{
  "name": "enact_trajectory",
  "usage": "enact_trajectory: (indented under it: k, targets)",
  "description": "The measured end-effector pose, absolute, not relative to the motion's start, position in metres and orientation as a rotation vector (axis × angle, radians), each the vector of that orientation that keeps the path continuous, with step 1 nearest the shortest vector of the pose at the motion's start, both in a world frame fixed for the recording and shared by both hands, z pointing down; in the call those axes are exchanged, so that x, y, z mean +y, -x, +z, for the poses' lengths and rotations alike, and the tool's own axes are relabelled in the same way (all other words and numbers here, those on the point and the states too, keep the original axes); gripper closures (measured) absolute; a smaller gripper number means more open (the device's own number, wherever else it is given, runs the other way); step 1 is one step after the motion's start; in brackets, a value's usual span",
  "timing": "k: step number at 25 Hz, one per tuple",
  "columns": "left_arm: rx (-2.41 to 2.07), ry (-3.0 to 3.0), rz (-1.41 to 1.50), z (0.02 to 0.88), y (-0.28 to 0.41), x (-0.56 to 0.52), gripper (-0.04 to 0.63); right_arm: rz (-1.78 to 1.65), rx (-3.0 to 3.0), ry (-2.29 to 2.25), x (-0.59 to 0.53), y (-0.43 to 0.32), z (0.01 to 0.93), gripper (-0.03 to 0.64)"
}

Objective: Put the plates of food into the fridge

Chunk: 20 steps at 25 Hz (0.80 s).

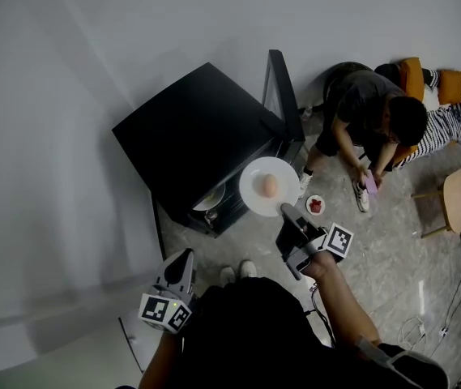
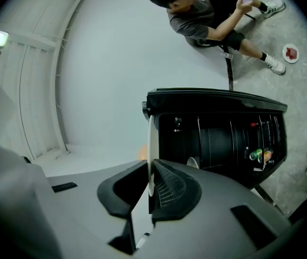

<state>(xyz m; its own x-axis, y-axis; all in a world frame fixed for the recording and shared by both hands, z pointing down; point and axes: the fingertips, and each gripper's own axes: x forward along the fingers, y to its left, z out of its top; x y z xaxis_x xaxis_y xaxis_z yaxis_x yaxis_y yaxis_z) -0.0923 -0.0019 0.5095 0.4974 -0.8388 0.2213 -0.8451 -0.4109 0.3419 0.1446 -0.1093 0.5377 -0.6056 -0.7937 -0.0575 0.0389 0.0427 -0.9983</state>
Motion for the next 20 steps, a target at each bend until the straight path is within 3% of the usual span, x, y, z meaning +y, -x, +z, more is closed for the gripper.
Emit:
enact_trajectory:
  k: [20]
  targets:
    - [-1.413,-2.318,0.067,0.511,0.100,-0.016,0.571,-1.721,1.691,0.878,-0.153,-0.138,0.617,0.568]
